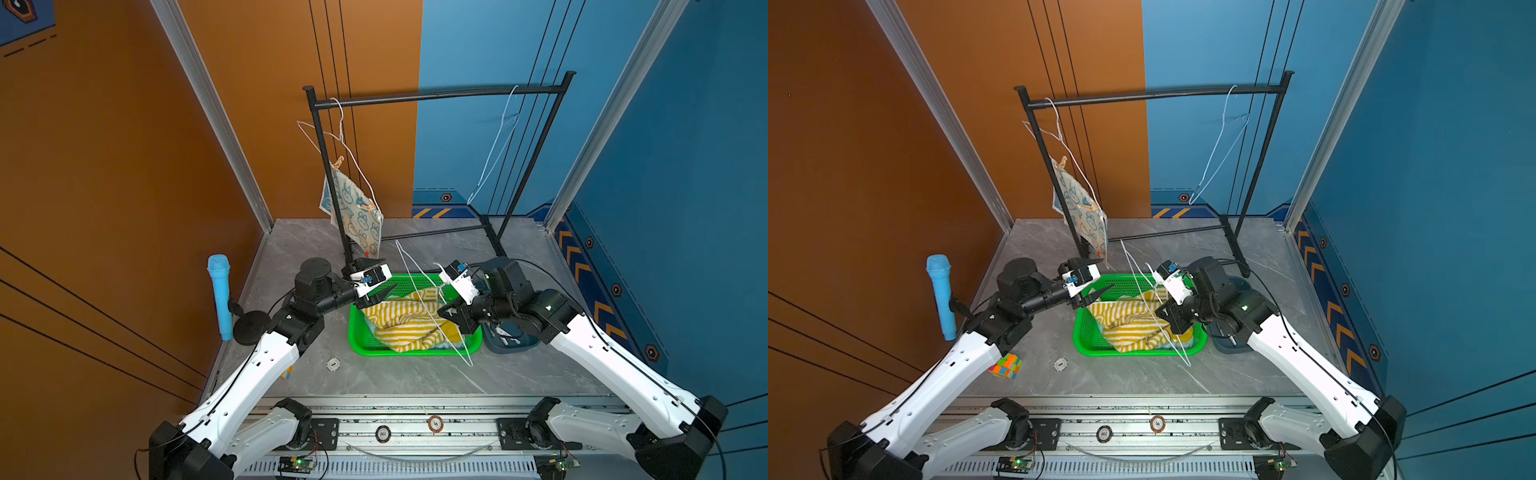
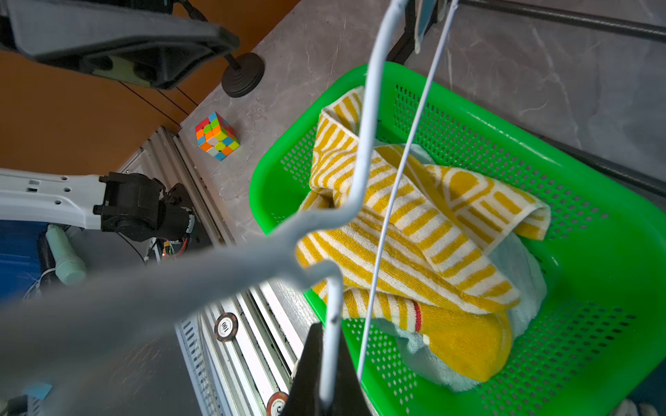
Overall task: Remove the clothespins securing towels to the hanger
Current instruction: Place the hanger on the clothesline.
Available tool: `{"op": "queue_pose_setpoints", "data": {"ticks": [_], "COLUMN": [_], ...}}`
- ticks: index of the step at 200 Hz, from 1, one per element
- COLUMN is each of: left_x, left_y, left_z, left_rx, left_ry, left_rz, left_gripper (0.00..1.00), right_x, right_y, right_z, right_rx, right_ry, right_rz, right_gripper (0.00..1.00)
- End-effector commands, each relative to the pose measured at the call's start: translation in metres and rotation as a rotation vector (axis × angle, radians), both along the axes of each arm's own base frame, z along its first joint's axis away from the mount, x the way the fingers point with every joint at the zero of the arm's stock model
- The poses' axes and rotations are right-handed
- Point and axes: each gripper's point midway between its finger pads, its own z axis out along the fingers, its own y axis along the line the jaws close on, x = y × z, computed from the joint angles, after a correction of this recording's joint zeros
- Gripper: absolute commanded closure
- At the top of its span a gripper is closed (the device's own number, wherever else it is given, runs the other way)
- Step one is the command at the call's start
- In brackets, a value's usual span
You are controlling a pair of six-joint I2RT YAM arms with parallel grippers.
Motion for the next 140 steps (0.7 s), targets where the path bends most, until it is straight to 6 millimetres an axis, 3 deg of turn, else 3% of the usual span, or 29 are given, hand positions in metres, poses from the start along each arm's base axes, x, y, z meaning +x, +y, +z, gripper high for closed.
{"op": "queue_pose_setpoints", "data": {"ticks": [1, 28, 77, 107, 140], "left_x": [-0.011, -0.005, 0.002, 0.007, 0.007], "left_y": [-0.016, -0.024, -0.039, -0.043, -0.042], "left_z": [-0.014, -0.033, -0.039, -0.042, -0.047], "left_rx": [0.189, 0.343, 0.413, 0.446, 0.478], "left_ry": [-0.131, -0.180, -0.221, -0.242, -0.243], "left_rz": [-0.102, -0.101, -0.116, -0.111, -0.112], "left_gripper": [0.31, 0.31, 0.37, 0.49, 0.68], "right_x": [-0.013, -0.026, -0.030, -0.032, -0.031], "right_y": [0.003, 0.012, 0.018, 0.022, 0.023], "right_z": [0.002, -0.001, -0.007, -0.006, -0.007], "right_rx": [-0.023, -0.032, -0.051, -0.046, -0.049], "right_ry": [0.002, 0.005, 0.014, 0.016, 0.016], "right_rz": [0.061, 0.119, 0.150, 0.168, 0.173], "right_gripper": [1.00, 1.00, 1.00, 1.00, 1.00]}}
